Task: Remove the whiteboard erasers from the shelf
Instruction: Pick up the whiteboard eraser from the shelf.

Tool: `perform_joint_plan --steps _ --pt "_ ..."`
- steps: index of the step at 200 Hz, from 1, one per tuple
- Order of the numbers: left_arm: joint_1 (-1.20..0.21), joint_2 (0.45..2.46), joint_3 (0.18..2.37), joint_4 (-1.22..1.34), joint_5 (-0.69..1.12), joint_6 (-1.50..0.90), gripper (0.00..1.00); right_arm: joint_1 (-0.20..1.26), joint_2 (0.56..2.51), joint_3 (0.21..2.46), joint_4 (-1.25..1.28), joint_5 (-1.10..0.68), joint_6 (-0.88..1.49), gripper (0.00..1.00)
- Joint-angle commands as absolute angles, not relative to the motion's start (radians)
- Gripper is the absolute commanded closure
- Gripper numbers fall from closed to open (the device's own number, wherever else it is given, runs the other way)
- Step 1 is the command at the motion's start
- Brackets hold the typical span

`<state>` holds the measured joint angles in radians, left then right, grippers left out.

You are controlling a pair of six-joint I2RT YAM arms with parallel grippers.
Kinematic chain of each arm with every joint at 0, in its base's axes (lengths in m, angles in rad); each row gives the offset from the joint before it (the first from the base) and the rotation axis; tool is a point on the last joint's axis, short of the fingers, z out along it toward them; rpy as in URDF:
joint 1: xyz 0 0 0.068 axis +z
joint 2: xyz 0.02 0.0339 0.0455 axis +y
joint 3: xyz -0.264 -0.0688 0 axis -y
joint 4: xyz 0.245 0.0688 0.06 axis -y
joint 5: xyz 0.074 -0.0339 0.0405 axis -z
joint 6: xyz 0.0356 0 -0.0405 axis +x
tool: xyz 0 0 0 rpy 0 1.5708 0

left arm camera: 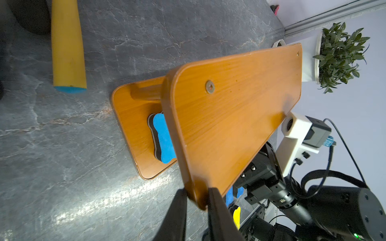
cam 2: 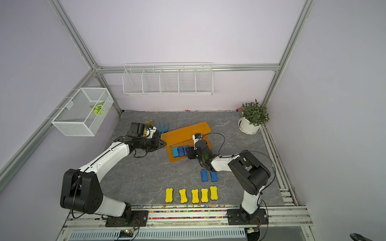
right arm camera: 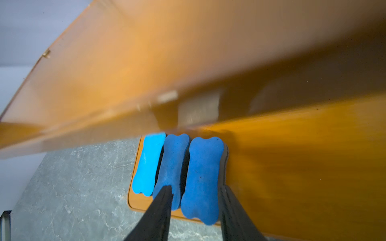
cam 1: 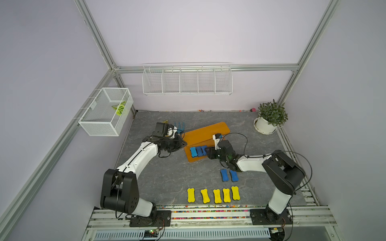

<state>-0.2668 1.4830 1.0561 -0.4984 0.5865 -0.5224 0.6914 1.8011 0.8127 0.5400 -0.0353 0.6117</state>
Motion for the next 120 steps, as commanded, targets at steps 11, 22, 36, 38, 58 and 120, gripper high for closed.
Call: perform_joint_plan --steps 11,22,36,38,58,120 --pt "-0.271 1.514 1.059 -0.512 0.582 -0.511 0.78 0.685 1.844 0.831 0.543 -0.047 0.589 0.58" --pt "-0.270 1.516 1.063 -0.518 0.581 -0.509 0.78 0.685 1.848 0.831 0.544 -0.048 0.587 0.59" --pt "-0.271 1.516 1.065 -0.523 0.577 -0.506 0.78 0.684 1.850 0.830 0.546 -0.045 0.586 0.60" --pt "-0.270 1.516 1.065 -0.523 0.577 -0.506 0.78 0.686 1.850 0.829 0.546 -0.045 0.586 0.60" --pt "-0.270 1.512 1.065 -0.523 0.574 -0.505 0.78 0.686 1.843 0.809 0.562 -0.038 0.590 0.61" --pt "-0.270 1.511 1.063 -0.526 0.571 -0.504 0.78 0.693 1.827 0.717 0.673 0.001 0.630 0.65"
